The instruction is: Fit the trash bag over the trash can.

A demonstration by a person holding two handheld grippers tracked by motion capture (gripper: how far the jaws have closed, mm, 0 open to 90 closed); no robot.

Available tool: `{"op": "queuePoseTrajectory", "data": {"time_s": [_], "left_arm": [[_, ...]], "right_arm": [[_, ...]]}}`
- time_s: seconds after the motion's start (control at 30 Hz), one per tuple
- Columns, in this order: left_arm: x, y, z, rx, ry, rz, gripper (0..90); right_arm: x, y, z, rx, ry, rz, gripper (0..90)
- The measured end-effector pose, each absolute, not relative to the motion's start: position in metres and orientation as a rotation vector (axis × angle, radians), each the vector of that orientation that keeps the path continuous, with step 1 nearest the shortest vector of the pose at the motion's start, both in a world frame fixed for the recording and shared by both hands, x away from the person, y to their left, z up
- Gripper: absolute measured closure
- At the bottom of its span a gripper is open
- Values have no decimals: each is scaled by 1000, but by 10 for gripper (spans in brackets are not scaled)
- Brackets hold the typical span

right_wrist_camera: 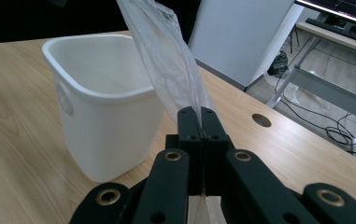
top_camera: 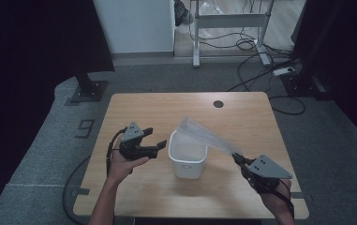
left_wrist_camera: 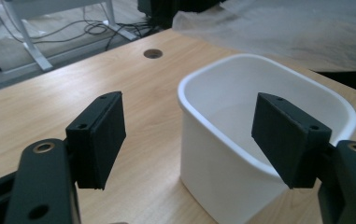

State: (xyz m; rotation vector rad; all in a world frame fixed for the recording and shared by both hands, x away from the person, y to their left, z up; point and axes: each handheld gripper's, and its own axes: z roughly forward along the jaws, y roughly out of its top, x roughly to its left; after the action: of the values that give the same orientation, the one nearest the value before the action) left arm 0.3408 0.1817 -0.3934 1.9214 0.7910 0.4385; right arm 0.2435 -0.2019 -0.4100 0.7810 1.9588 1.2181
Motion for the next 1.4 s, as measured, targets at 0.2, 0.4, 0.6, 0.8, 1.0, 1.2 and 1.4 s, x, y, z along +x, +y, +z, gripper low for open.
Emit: {"op": "queuePoseTrajectory", "data": {"time_s": [0.2, 0.4, 0.6, 0.8, 1.0, 1.2, 1.4], "left_arm": [[349, 182, -389, 1893, 825, 446, 261], [356, 184, -383, 1851, 848, 438, 262], [364, 183, -372, 1840, 853, 445, 262], [375, 177, -367, 1838, 861, 412, 277], [380, 168, -371, 1860, 846, 348, 339], [380, 159, -371, 1876, 816, 293, 401], [376, 150, -372, 1918, 763, 224, 471]], "right_arm": [[243, -196, -412, 756, 1977, 1222, 891], [242, -196, -417, 751, 1989, 1251, 890], [241, -195, -419, 733, 1997, 1257, 890], [240, -193, -422, 716, 2009, 1241, 890], [240, -192, -426, 703, 2021, 1231, 890], [238, -190, -425, 684, 2026, 1224, 890], [237, -189, -425, 671, 2028, 1216, 890]]}}
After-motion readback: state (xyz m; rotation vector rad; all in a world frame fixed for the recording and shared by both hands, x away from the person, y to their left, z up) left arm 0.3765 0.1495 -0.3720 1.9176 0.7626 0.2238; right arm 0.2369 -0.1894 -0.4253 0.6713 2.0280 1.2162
